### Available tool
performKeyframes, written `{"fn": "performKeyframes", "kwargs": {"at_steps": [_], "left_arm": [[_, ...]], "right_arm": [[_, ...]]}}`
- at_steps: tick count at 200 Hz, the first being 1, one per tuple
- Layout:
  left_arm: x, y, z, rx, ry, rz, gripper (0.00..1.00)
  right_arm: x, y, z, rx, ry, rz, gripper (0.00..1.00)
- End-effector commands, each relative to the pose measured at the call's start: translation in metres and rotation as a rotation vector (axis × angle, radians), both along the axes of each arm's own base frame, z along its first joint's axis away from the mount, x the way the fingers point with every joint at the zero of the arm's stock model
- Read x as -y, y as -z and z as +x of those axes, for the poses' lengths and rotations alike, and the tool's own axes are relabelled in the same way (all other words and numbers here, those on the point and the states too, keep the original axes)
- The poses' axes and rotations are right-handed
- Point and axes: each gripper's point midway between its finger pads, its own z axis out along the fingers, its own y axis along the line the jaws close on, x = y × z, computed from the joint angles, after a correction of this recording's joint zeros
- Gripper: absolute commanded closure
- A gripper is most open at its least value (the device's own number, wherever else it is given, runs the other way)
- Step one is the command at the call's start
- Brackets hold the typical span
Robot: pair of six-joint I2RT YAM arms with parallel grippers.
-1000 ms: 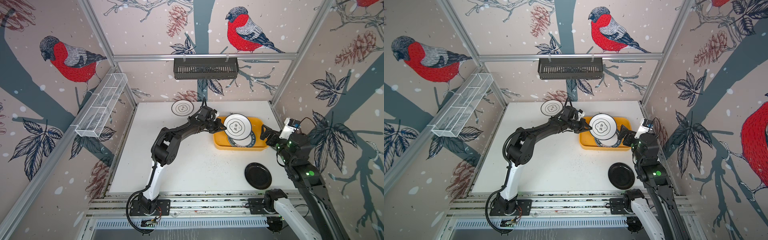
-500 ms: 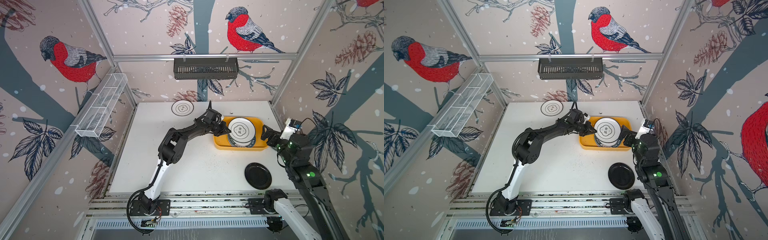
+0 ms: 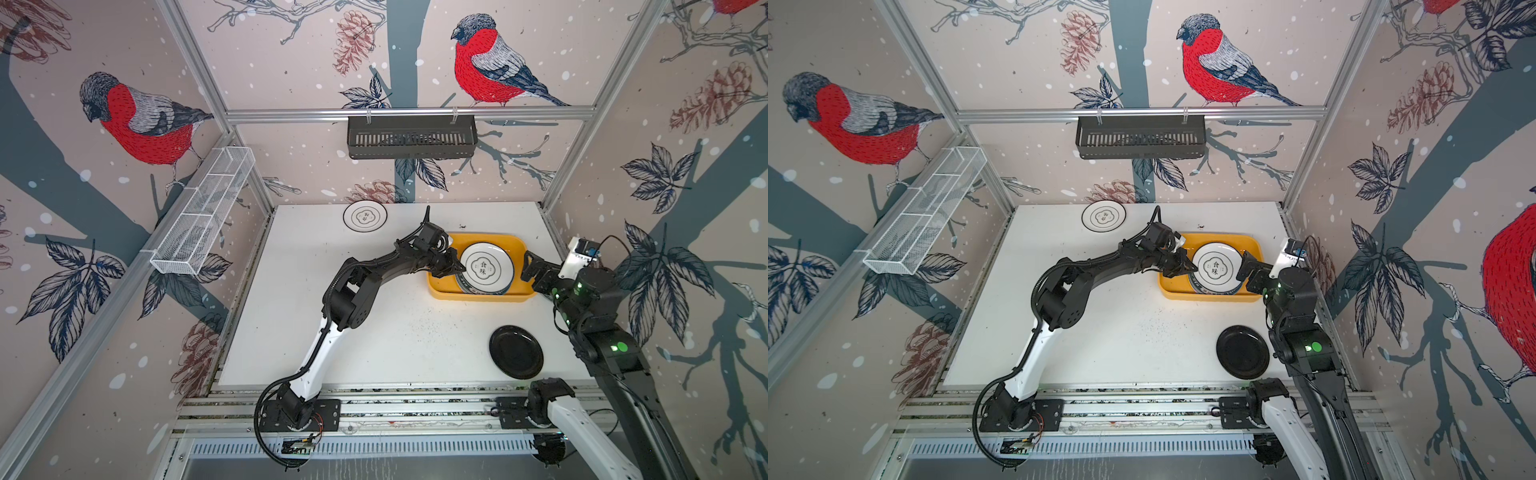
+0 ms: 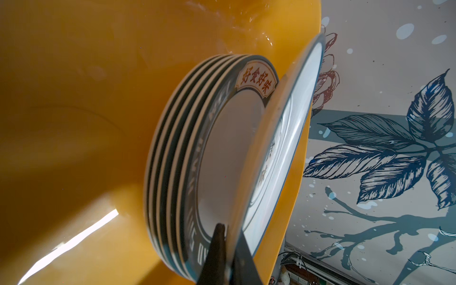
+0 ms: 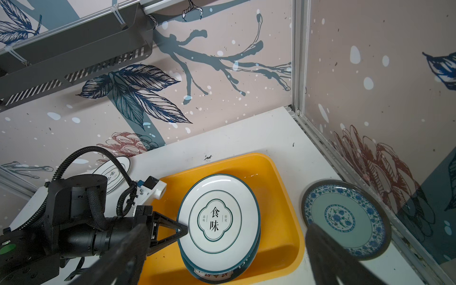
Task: Place the plates into the plastic bin on the countertop
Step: Place the plate in the plastic bin.
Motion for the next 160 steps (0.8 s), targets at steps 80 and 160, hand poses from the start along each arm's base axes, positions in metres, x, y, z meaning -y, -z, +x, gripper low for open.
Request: {"fn": "performKeyframes", "kwargs": {"at_steps": [80, 160], "left_arm": [[0.004, -0.011, 0.001, 0.033, -0.001, -0.013, 0.68], [0.005, -0.006, -0.006, 0.148, 0.028, 0.118, 0.43]], "right_arm": [[0.001, -0.002, 0.003, 0.007, 0.006, 0.002, 0.0], [0.002, -0.001, 0.004, 0.005, 0.01, 0.005, 0.01]]}}
